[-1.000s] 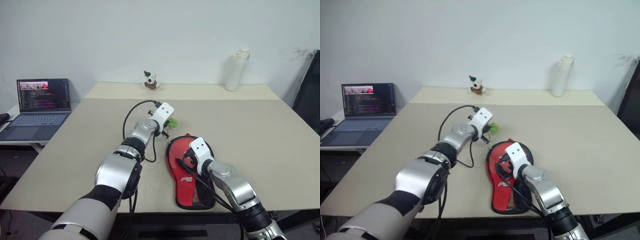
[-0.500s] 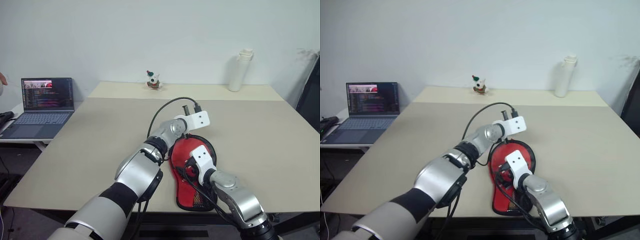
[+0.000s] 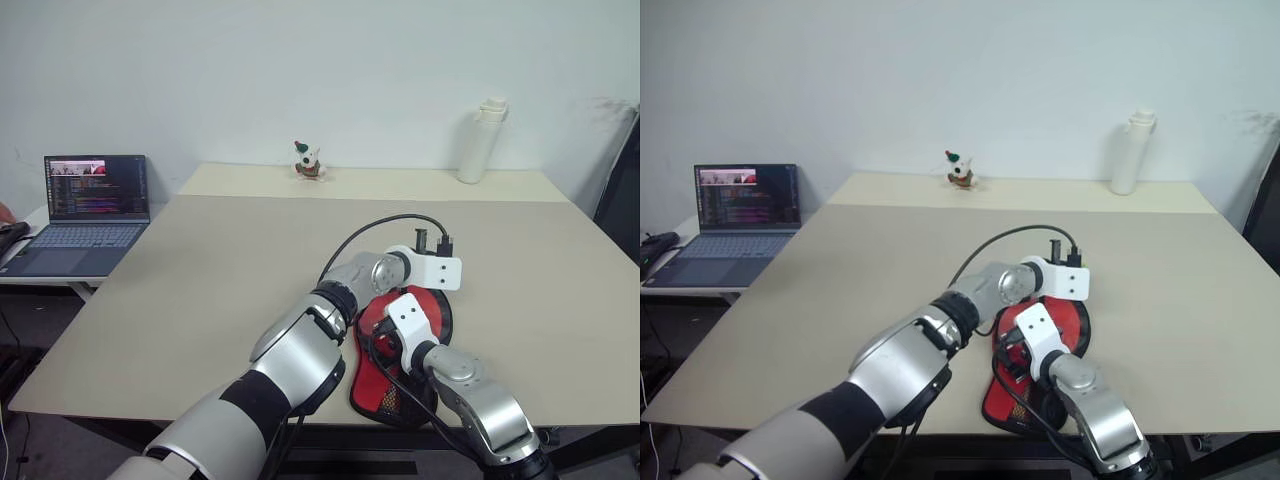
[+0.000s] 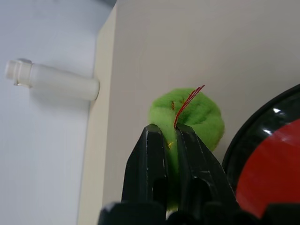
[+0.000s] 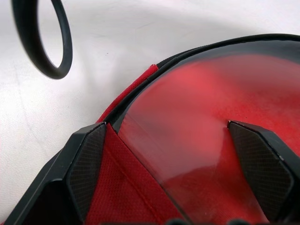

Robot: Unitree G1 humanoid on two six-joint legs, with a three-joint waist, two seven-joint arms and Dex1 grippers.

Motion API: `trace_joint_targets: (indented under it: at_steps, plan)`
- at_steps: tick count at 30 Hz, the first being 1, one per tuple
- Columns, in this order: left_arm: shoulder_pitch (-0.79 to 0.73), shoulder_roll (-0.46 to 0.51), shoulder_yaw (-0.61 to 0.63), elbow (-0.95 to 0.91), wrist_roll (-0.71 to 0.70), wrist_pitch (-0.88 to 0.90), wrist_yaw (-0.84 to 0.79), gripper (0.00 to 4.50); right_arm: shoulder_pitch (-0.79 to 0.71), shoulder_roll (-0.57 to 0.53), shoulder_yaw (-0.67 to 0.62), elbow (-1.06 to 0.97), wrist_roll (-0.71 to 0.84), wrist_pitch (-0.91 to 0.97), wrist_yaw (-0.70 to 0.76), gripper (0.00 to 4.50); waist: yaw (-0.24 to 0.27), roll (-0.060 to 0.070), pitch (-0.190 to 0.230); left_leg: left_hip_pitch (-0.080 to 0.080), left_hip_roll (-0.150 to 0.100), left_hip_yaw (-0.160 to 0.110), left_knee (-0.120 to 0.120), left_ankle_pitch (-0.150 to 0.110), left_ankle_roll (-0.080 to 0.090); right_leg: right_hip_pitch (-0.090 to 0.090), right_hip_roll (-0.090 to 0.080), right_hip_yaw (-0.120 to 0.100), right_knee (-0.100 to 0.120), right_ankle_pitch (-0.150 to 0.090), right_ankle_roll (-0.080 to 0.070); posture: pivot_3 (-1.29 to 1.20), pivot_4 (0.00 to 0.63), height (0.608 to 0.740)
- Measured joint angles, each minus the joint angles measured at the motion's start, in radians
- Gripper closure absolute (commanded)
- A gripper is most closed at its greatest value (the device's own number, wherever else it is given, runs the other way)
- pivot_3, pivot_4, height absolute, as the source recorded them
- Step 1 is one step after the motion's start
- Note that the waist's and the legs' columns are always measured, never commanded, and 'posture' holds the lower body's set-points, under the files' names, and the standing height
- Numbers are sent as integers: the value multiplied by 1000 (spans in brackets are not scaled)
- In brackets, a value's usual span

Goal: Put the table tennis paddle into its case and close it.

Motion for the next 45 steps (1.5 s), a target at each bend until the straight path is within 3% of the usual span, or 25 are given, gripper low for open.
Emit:
trace_joint_targets:
  at_steps: [8, 13, 18, 21, 25, 29, 33, 40, 45]
  plan:
    - [11, -1, 23, -17, -41, -30, -94, 1781, -21, 12, 2, 33, -2, -3, 13, 0, -9, 0, -3, 2, 1, 1, 0, 0, 0, 1, 0, 0, 1, 0, 0, 0, 150, 740]
    - [23, 23, 93, -18, -110, -22, -156, 1781, -39, 14, 1, 47, 3, -3, 34, 0, -23, 0, -3, 2, 1, 0, 0, 0, 0, 1, 0, 0, 1, 0, 0, 0, 150, 740]
    - [40, 101, 240, -46, -258, -9, -242, 1781, -13, 10, -19, -20, 65, 17, 88, 0, -28, 0, -3, 1, 1, 0, -1, 0, 0, 0, 1, 0, 1, 0, 0, 0, 150, 740]
    - [91, 180, 377, -93, -415, -7, -386, 1781, 39, -21, -44, -112, 148, 53, 156, 0, -29, 0, -2, 0, 1, 0, -1, 0, 0, -2, 0, 0, 2, 0, 0, 0, 150, 740]
    - [156, 268, 521, -171, -605, 78, -608, 1781, 46, -76, -147, -200, 252, 105, 209, 0, -25, -1, -1, -1, 0, 0, 0, 0, 0, -2, 0, 0, 2, 0, 0, 0, 150, 740]
    - [281, 396, 591, -329, -750, 233, -826, 1781, 9, -123, -340, -263, 356, 134, 234, 0, -28, -1, -1, -1, 0, 0, 0, 0, 0, -2, 0, 0, 2, 2, -3, 0, 150, 740]
    - [404, 443, 592, -519, -810, 373, -886, 1781, -50, -139, -433, -181, 371, 103, 209, 0, -22, -1, -1, -1, 0, -1, 0, 0, 0, -2, 0, 0, 2, 2, -4, 0, 150, 740]
    - [634, 466, 582, -924, -904, 616, -850, 1781, -103, -129, -441, 169, 294, -98, 147, 0, -22, -1, -1, -1, 0, 0, -1, 0, 0, -1, -1, 1, 2, 3, -5, 0, 150, 740]
    - [695, 477, 564, -1069, -936, 713, -796, 1781, -109, -104, -440, 346, 259, -239, 111, 0, -22, 0, -1, 0, 0, 0, 0, 0, 0, -1, -1, 1, 3, 3, -5, 0, 150, 740]
